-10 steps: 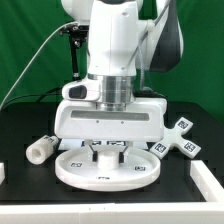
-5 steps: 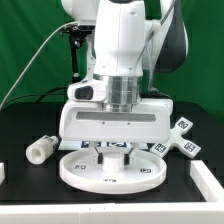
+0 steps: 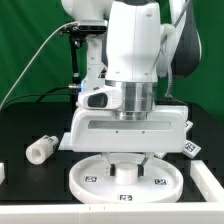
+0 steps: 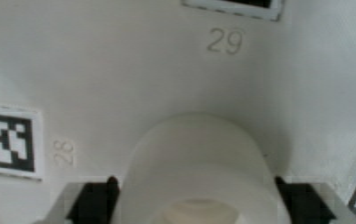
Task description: Assemble round table
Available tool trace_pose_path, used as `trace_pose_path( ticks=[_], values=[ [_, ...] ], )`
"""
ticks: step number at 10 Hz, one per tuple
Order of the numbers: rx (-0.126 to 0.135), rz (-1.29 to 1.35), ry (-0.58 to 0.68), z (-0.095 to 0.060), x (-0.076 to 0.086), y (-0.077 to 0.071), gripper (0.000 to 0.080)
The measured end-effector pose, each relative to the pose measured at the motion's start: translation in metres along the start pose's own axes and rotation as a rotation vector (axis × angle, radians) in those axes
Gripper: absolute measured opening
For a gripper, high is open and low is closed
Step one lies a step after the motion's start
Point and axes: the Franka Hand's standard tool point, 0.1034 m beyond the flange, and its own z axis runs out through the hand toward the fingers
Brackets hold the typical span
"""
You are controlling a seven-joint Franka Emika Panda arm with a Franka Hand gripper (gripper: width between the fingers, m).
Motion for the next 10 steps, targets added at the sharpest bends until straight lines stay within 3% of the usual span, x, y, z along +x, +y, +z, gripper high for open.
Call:
trace_pose_path(
  ticks=[6, 8, 10],
  values=[
    [0.0, 0.005, 0.0, 0.0, 0.001, -0.002, 0.0409],
    [0.002, 0.005, 0.017, 0.0, 0.014, -0.018, 0.0409],
    [-0.004, 0.013, 0.021, 0.0, 0.016, -0.024, 0.0409]
  ],
)
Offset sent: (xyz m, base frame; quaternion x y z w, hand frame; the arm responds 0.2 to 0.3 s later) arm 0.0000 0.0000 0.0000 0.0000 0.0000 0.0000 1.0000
